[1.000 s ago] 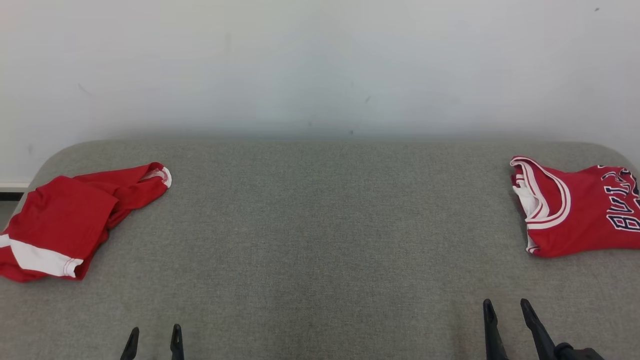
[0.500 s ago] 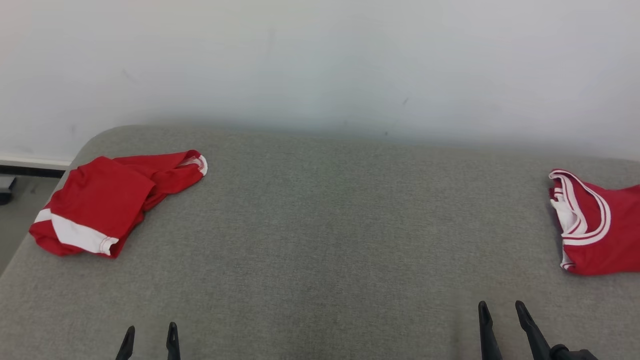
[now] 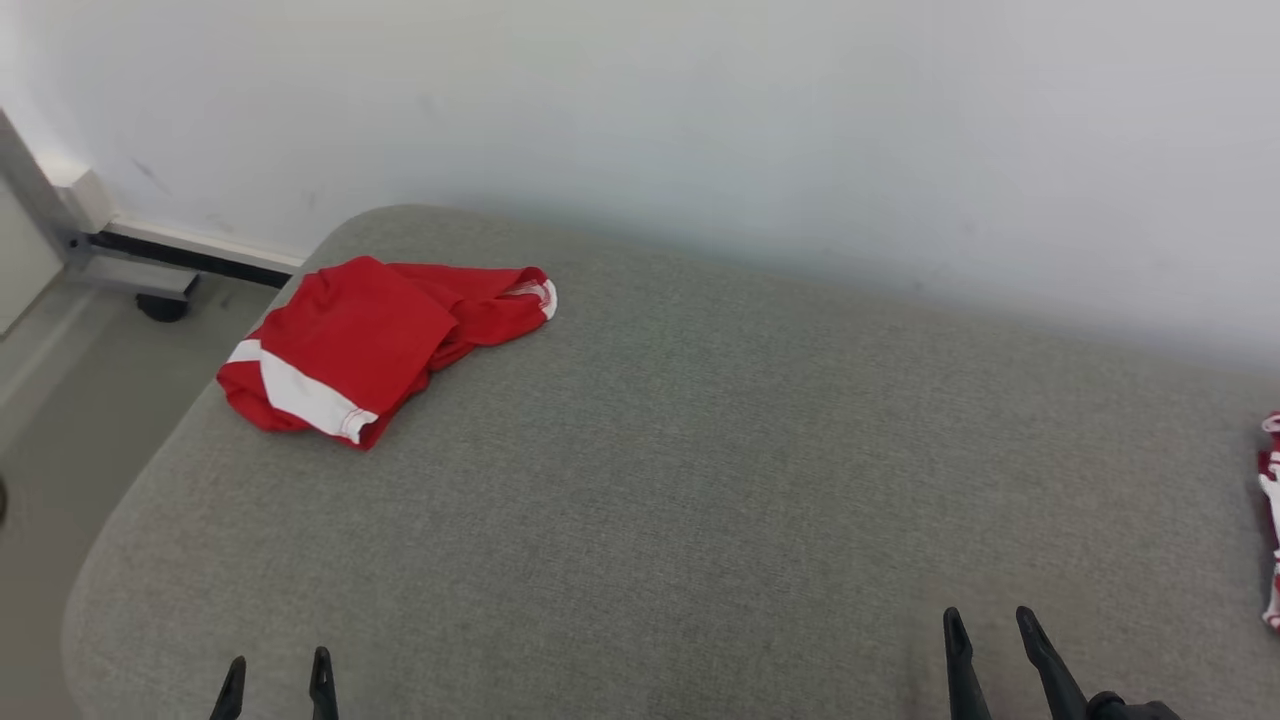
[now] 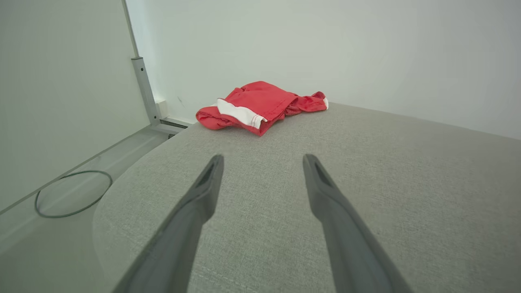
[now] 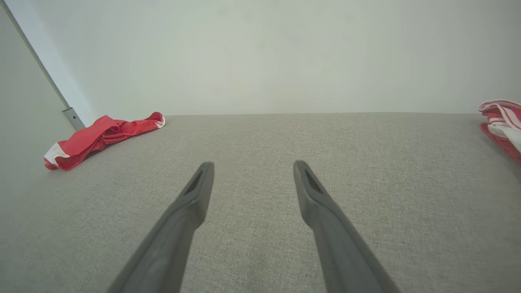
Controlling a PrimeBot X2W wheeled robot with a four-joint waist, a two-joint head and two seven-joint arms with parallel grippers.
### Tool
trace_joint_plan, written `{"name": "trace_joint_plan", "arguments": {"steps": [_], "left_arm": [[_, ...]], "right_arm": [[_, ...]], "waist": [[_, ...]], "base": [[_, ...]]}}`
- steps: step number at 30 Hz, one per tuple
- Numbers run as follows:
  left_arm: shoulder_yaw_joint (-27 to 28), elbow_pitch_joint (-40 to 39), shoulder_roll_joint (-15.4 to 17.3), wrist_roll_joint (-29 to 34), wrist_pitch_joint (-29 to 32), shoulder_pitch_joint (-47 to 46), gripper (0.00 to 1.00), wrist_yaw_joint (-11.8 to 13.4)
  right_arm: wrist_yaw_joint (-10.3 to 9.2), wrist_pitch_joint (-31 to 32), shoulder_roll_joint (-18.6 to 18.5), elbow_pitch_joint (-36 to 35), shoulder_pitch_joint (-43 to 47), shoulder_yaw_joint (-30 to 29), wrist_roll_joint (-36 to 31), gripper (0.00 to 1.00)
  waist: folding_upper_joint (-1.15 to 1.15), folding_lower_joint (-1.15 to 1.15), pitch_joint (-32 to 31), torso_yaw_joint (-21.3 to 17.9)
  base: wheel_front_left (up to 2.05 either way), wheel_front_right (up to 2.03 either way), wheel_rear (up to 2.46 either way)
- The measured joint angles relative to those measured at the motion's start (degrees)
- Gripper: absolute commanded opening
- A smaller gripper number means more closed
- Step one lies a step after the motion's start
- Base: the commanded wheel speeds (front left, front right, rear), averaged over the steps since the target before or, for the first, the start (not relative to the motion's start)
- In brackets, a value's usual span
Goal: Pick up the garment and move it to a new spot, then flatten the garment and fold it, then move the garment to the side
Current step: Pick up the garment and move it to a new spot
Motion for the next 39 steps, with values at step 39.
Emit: {"name": "trace_joint_plan", "arguments": {"steps": [39], "left_arm": [[7.4,0.1,0.0,-1.6,0.0,-11.8,1.0,0.3]], "right_arm": [[0.0,0.0,0.1,-1.3,-7.0,4.8,-0.5,1.0]], "waist": [[0.01,0.0,3.8,2.3]], "base": [[0.0,0.0,0.0]]}}
